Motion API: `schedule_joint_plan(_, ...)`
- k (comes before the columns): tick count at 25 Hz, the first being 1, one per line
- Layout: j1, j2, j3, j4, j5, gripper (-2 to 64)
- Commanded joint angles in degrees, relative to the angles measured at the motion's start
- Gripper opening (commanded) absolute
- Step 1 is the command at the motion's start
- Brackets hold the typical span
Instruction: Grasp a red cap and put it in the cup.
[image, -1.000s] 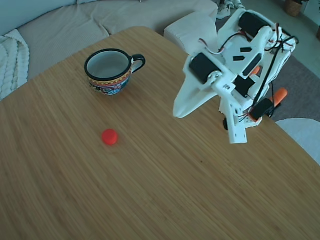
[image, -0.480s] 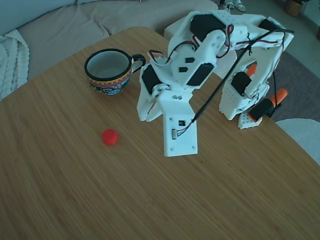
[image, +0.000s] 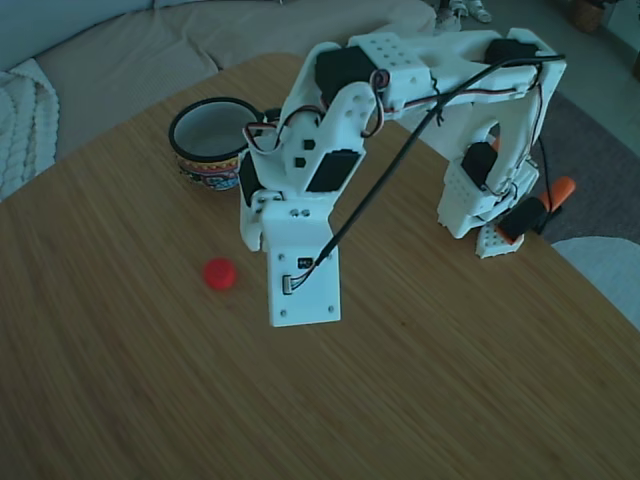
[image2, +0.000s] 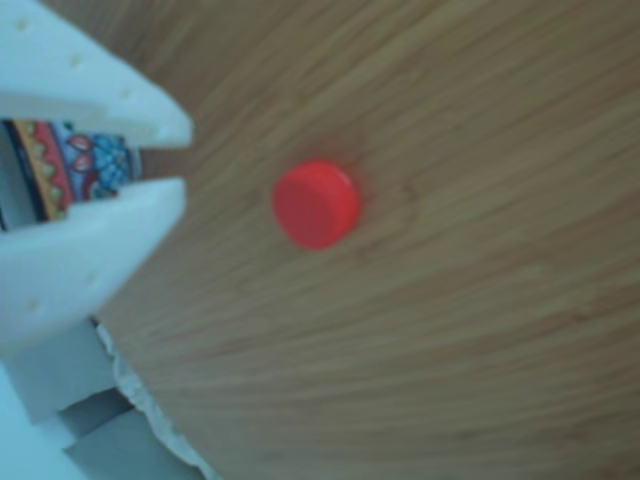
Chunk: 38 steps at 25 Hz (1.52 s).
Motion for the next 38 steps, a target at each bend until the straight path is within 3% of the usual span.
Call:
schedule_joint_plan(1, 0.4, -3.5, -6.6, -0.7, -0.4, -0.3)
schedule_joint_plan(5, 1.3, -10.7, -11.3, -0.6, -0.4, -0.2)
schedule_joint_plan(7, 1.9, -13.7, -13.3, -0.6, -0.5, 3.3)
schedule_joint_plan(15, 4.3, -18.3, -15.6, 0.2, -0.2, 39.7)
schedule_joint_plan(19, 4.2, -18.4, -15.6, 0.0, 0.3, 50.6)
schedule_joint_plan(31, 5.0, -27.6, -24.5, 3.5, 0.3, 51.3)
schedule_joint_plan(38, 6.2, -30.1, -24.3, 4.0, -0.1, 51.3)
